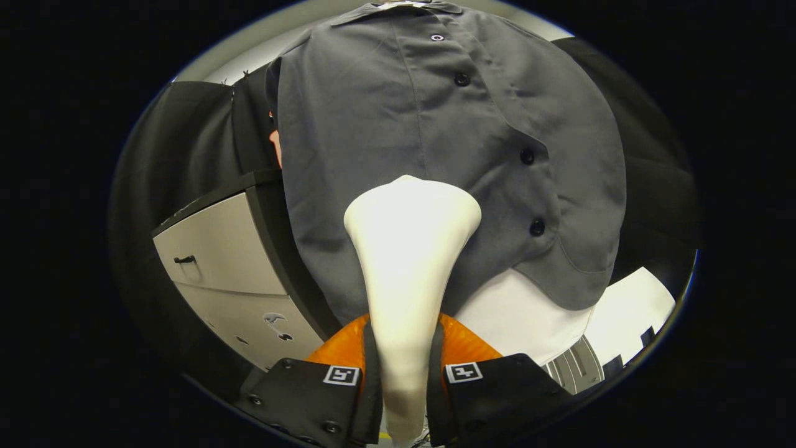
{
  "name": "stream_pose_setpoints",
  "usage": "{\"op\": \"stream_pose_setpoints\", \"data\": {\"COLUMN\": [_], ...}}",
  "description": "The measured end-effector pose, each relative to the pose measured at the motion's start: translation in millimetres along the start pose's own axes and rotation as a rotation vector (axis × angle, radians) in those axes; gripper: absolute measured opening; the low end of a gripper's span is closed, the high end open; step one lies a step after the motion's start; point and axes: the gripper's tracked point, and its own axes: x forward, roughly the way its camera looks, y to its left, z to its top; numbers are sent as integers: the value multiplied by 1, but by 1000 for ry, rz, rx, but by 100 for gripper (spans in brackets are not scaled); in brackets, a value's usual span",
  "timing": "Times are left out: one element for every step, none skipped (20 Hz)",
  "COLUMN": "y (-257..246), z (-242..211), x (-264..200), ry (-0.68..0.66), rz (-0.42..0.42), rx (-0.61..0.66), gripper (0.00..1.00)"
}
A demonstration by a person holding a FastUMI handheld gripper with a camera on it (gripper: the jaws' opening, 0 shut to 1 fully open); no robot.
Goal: Iron the clothes twice with a garment steamer, once on the left side and once on the right side.
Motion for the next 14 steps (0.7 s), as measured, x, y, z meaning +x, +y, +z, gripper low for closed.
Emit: {"op": "stream_pose_setpoints", "data": {"y": [-2,-4,-5,-7,-11,-15,-19,-24,-31,-36,-41,-46,-54,-61], "z": [2,8,19,34,50,68,88,107,129,149,168,187,207,226], "x": [-6,-13,-22,-31,-41,-50,-59,-70,-79,-85,-90,-95,-100,-104], "ry": [4,1,-11,-29,-51,-71,-96,-116,-139,-163,-186,-205,-226,-245], "rz": [-6,-5,0,5,5,4,1,-3,-12,-19,-27,-38,-52,-65], "rx": [6,16,28,37,43,45,47,46,44,42,40,35,29,23], "gripper": [37,37,37,37,36,36,36,36,36,36,36,36,36,36]}}
